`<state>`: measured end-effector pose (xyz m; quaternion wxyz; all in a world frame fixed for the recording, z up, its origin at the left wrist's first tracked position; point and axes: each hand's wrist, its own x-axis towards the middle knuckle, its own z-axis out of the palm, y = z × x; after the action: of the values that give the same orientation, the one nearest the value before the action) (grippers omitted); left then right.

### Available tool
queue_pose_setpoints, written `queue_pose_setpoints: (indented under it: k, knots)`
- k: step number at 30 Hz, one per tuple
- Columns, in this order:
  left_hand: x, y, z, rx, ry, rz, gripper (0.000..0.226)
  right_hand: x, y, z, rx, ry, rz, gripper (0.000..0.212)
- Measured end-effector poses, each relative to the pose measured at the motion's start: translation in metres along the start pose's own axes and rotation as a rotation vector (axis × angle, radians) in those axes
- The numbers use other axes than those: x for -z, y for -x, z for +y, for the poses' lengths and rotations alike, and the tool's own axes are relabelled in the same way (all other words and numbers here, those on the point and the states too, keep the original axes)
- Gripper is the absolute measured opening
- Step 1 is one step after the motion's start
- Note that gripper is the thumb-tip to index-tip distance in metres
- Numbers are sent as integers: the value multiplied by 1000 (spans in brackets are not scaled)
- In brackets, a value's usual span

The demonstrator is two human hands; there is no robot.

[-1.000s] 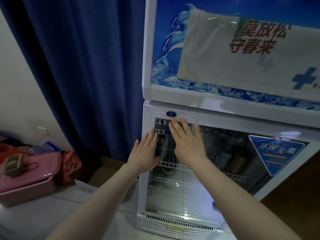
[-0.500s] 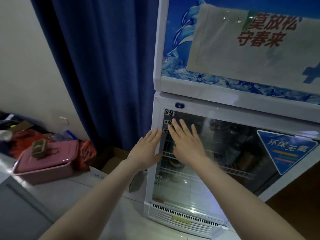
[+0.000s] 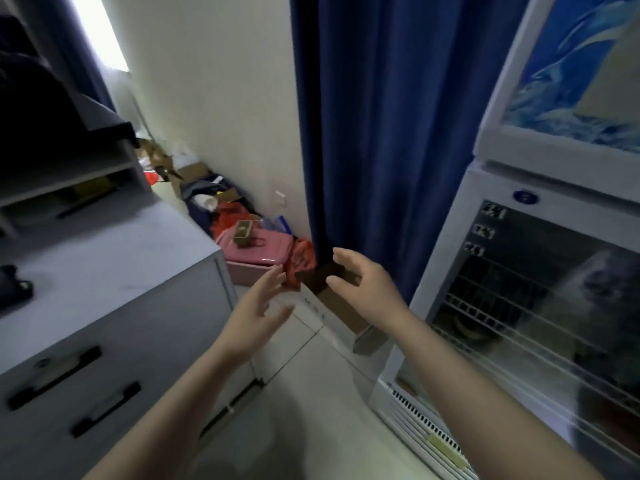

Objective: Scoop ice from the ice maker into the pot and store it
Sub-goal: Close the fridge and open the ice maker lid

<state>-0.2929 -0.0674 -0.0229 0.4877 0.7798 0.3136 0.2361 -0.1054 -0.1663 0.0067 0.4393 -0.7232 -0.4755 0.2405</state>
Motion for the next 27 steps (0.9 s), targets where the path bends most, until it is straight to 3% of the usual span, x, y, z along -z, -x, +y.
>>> queue_pose_setpoints:
  k: [5, 18, 27]
  knots:
    - [80, 52, -18, 70, 136, 233, 54, -76, -6, -55, 111, -112, -127, 48]
    - [288, 269, -78, 135, 40, 507, 46, -313, 56, -208, 270, -228, -391, 30]
    - [410, 372, -89, 179, 25, 727, 40, -434, 83, -319, 367, -215, -594, 36]
